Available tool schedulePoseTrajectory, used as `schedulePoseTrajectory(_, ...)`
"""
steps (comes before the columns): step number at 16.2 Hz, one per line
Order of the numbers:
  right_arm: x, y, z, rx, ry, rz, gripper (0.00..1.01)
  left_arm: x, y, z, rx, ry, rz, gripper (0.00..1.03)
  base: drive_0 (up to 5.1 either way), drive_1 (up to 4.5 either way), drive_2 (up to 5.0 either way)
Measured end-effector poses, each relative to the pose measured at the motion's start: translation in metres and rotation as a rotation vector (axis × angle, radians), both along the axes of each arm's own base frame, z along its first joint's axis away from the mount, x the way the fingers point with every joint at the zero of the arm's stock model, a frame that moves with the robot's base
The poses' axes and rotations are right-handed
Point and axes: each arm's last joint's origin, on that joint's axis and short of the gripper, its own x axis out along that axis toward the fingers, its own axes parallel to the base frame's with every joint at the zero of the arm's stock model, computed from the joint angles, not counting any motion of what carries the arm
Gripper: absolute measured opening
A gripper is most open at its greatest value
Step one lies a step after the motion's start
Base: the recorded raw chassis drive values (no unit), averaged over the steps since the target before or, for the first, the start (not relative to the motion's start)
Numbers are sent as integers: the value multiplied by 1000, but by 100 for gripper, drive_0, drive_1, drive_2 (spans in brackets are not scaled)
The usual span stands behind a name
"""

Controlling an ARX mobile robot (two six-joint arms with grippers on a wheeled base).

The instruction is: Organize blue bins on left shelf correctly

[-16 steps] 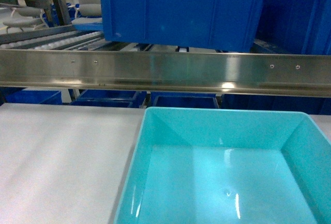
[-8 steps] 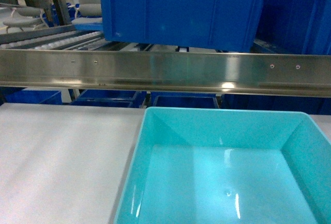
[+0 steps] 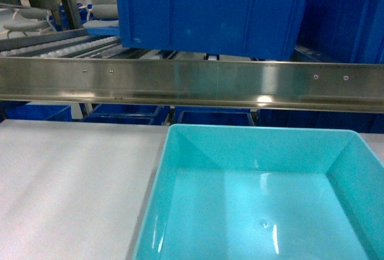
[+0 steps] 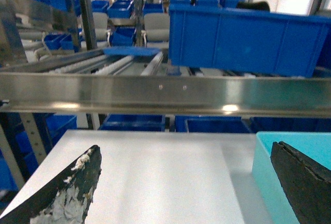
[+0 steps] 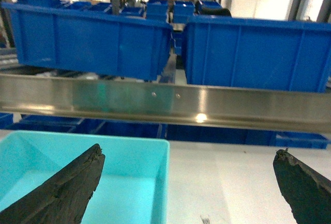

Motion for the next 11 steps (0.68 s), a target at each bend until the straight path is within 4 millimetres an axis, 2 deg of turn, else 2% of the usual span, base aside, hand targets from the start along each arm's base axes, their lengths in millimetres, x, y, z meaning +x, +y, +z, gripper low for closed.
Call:
schedulePoseTrajectory(2, 8, 10, 3, -12, -7, 20, 98, 11, 3, 5, 3, -35, -23, 98, 0, 0, 0)
schedulePoseTrajectory(5, 34, 19, -5, -21, 55, 2, 98, 45, -4, 1, 0, 20, -138, 98, 0, 0, 0)
schedulePoseTrajectory(7, 55, 28, -18, -53, 190, 29, 98, 81, -17, 9, 0, 75, -211, 98, 0, 0, 0)
schedulePoseTrajectory(8, 69, 32, -19, -66, 241, 37, 98, 99, -27, 7, 1, 157, -257, 98, 0, 0, 0)
schedulePoseTrajectory(11, 101, 40, -24, -108, 390, 49, 98, 136, -61, -3, 9, 355, -353, 98, 0, 0, 0)
